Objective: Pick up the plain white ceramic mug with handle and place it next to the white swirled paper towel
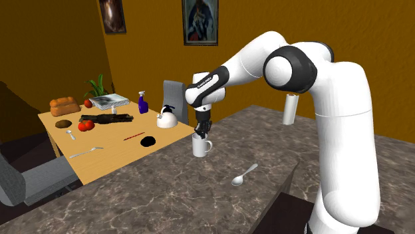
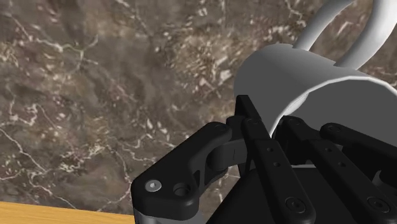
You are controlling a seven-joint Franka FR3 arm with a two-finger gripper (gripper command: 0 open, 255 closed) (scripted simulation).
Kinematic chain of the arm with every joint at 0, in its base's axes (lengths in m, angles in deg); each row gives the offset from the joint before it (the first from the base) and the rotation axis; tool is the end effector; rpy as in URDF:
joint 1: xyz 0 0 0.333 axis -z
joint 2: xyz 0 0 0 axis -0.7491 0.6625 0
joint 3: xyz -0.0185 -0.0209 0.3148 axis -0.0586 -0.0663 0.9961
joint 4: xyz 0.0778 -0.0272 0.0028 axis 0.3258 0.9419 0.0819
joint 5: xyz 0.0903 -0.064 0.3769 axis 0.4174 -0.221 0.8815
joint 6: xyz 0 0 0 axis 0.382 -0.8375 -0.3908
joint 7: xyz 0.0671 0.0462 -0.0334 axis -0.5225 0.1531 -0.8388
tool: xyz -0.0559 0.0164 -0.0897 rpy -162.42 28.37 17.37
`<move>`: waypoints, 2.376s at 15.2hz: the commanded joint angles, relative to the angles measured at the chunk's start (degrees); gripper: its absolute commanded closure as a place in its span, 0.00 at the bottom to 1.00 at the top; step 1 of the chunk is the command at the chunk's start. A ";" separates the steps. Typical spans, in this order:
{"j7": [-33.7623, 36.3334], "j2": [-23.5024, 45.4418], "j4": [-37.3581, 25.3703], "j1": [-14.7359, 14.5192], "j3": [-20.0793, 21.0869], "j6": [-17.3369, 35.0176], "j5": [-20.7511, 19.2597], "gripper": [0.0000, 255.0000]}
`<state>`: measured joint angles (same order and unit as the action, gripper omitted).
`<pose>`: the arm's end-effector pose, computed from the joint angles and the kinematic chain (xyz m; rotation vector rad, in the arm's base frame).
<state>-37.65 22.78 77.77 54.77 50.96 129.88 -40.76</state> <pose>0.5746 -0.2288 0.3509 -3.1377 0.1128 0.0609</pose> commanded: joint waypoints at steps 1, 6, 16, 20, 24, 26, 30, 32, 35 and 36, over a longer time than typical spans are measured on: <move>0.00 0.04 -0.01 -0.01 0.02 0.00 0.02 1.00; 0.39 -1.68 -1.69 -0.18 -0.21 -3.32 -0.64 1.00; 0.99 -4.33 -6.05 -0.37 -0.52 -10.21 -1.64 1.00; 1.16 -5.08 -8.18 -0.40 -0.60 -13.06 -1.92 1.00; 1.28 -5.64 -10.55 -0.40 -0.66 -15.96 -2.13 1.00; 1.32 -5.84 -11.83 -0.39 -0.69 -17.43 -2.21 1.00; 1.38 -6.09 -14.59 -0.35 -0.75 -20.43 -2.31 1.00; 1.39 -6.14 -16.07 -0.31 -0.78 -21.95 -2.34 1.00; 1.39 -6.10 -18.44 -0.23 -0.82 -24.27 -2.34 1.00; 1.38 -6.05 -19.27 -0.20 -0.83 -25.06 -2.33 1.00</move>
<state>-36.16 16.50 59.66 54.47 50.17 105.78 -43.16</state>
